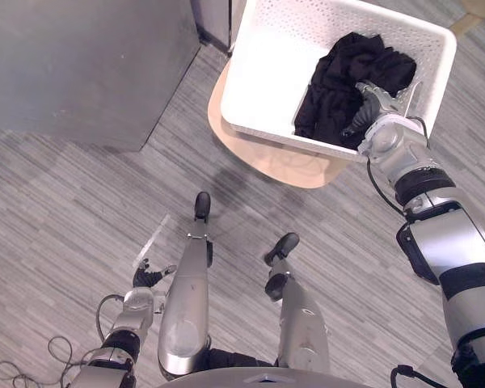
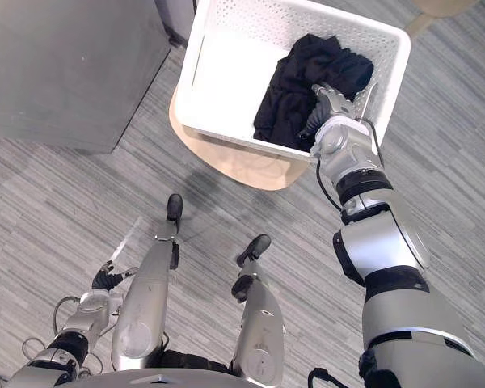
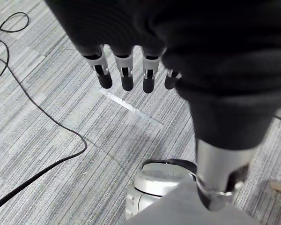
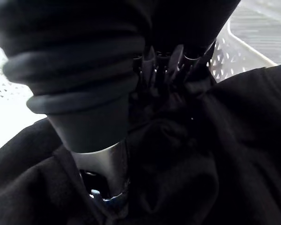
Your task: Pick up the laundry basket with both hands and put the clothes into the washing machine.
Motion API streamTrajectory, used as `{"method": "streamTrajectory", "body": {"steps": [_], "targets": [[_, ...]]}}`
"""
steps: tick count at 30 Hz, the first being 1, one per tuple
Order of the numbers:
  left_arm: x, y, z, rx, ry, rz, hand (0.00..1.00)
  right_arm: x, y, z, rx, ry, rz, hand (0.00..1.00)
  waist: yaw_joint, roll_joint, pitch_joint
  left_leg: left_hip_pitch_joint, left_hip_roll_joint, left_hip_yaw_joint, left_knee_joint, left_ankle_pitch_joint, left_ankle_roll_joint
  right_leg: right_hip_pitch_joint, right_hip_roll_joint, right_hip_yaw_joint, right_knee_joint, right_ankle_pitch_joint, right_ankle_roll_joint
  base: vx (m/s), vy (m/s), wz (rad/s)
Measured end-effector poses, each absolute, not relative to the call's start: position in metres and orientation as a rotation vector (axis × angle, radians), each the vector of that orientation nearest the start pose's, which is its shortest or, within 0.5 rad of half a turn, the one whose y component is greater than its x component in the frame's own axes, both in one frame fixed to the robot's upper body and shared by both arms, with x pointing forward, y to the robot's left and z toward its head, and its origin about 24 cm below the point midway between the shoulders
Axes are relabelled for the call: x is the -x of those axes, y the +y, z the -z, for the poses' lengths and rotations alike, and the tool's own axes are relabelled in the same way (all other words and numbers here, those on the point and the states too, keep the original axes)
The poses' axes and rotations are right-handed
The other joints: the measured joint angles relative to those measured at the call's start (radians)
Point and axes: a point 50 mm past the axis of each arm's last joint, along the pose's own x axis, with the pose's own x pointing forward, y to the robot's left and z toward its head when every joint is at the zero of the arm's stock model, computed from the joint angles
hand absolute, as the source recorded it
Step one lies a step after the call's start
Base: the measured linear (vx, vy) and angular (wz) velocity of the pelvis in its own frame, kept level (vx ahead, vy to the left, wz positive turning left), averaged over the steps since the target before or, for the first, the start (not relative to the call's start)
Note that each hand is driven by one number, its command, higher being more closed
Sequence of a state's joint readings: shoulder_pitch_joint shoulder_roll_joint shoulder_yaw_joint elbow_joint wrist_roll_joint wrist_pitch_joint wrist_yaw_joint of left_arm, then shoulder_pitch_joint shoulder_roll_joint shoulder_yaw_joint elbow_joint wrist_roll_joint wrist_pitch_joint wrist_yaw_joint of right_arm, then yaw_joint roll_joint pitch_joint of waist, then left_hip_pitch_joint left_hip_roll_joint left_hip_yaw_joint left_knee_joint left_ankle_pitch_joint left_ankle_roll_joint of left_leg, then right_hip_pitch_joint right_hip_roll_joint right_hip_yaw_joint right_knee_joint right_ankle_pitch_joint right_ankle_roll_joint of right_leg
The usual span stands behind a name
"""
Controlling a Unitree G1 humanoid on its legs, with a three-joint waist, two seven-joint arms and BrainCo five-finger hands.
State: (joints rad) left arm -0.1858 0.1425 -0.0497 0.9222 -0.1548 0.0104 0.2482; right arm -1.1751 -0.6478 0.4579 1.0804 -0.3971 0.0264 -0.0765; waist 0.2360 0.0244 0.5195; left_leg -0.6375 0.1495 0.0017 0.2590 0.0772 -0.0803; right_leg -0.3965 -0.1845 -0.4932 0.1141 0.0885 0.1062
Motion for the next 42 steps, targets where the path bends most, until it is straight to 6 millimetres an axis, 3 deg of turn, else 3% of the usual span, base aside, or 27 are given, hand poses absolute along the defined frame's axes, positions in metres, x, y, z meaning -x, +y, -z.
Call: {"method": "streamTrajectory", "body": {"steps": [5, 6, 29, 32, 38, 42], "targets": [[-0.226, 0.194, 0.1, -0.116, 0.722, -0.277, 0.0, -0.41, -0.257, -0.227, 1.242, -0.026, 0.24, 0.0, 0.011, 0.009, 0.005, -0.017, -0.003, -0.008, 0.0, 0.0, 0.0, -0.011, 0.0, -0.009, -0.003, 0.0, 0.0, 0.01, 0.005, 0.02], [-0.228, 0.191, 0.099, -0.119, 0.716, -0.267, 0.0, -0.41, -0.258, -0.226, 1.242, -0.031, 0.251, 1.0, 0.014, 0.013, 0.006, -0.023, -0.004, -0.01, 0.0, 0.0, 0.0, -0.016, 0.0, -0.011, -0.003, 0.0, 0.001, 0.0, 0.0, 0.0], [-0.234, 0.188, 0.095, -0.114, 0.691, -0.253, 0.0, -0.408, -0.258, -0.216, 1.222, -0.048, 0.293, 1.0, 0.016, 0.019, 0.009, -0.019, -0.01, -0.022, -0.035, 0.03, 0.001, -0.022, -0.004, -0.02, 0.006, -0.001, 0.001, 0.0, 0.001, 0.01], [-0.234, 0.188, 0.095, -0.113, 0.692, -0.254, 0.0, -0.407, -0.257, -0.214, 1.106, -0.065, 0.301, 1.0, 0.017, 0.02, 0.009, -0.008, -0.009, -0.019, -0.037, 0.03, 0.001, -0.015, -0.004, -0.017, 0.006, -0.001, 0.001, 0.0, 0.0, 0.0], [-0.233, 0.189, 0.096, -0.097, 0.704, -0.273, 0.0, -0.407, -0.243, -0.218, 0.563, -0.154, 0.365, 1.0, 0.008, 0.021, 0.008, 0.007, -0.006, -0.006, -0.039, 0.032, 0.001, -0.008, -0.004, -0.007, 0.005, 0.001, -0.001, 0.0, -0.002, -0.04], [-0.232, 0.19, 0.097, -0.085, 0.718, -0.295, 0.0, -0.406, -0.22, -0.229, 0.204, -0.258, 0.345, 1.0, -0.004, 0.022, 0.007, 0.039, -0.004, -0.001, -0.04, 0.032, 0.001, 0.019, -0.004, -0.002, 0.003, 0.001, -0.001, 0.0, 0.0, 0.0]]}}
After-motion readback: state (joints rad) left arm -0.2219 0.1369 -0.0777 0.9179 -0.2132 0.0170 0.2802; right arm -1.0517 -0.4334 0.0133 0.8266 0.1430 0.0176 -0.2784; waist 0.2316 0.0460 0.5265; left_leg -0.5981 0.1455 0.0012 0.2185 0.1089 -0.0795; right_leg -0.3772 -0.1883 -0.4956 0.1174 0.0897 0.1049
